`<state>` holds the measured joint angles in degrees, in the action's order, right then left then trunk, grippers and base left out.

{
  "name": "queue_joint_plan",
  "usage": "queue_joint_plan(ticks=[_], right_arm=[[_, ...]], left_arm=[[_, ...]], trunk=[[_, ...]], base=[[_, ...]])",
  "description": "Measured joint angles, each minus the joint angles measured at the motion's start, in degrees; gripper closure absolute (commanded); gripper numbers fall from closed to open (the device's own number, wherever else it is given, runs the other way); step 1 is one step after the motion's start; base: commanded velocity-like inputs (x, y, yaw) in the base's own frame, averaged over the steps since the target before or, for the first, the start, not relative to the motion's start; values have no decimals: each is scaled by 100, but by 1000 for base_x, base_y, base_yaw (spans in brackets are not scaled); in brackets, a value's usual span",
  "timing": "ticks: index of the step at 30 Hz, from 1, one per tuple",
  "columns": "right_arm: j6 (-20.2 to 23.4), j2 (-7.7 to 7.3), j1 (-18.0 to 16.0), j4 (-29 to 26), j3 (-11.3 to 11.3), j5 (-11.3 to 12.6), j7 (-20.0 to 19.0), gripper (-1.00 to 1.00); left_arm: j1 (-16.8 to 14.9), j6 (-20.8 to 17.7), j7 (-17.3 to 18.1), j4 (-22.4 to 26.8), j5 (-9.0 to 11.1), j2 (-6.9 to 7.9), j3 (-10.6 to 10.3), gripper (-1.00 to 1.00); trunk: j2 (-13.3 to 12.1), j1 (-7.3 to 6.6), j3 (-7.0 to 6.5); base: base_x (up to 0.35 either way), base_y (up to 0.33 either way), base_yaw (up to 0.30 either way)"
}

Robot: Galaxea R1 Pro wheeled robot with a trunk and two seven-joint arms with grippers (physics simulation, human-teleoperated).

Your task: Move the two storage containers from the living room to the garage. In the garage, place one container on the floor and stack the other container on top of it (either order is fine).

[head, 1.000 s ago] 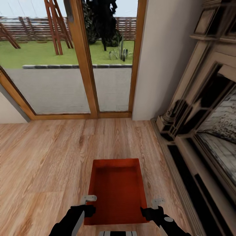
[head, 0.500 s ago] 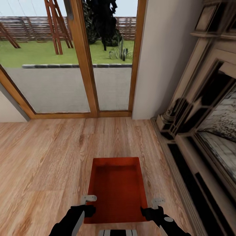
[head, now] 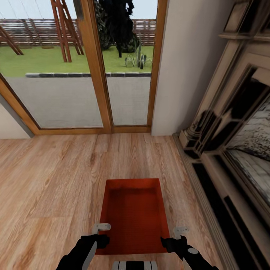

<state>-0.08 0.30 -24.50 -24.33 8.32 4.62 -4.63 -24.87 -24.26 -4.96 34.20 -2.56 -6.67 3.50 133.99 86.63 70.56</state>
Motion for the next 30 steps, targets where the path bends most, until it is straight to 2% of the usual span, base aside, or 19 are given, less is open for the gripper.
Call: queue_joint_plan(ticks=[5, 30], right_arm=[[0, 0, 0, 0, 2, 0, 0, -100], [4, 0, 0, -1, 6, 0, -11, -100]], left_arm=[[0, 2, 0, -2, 0, 2, 0, -100], [0, 56, -21, 7, -24, 23, 1, -100]], trunk=[[200, 110, 90], [202, 110, 90]], base=[[0, 0, 0], [0, 0, 0]])
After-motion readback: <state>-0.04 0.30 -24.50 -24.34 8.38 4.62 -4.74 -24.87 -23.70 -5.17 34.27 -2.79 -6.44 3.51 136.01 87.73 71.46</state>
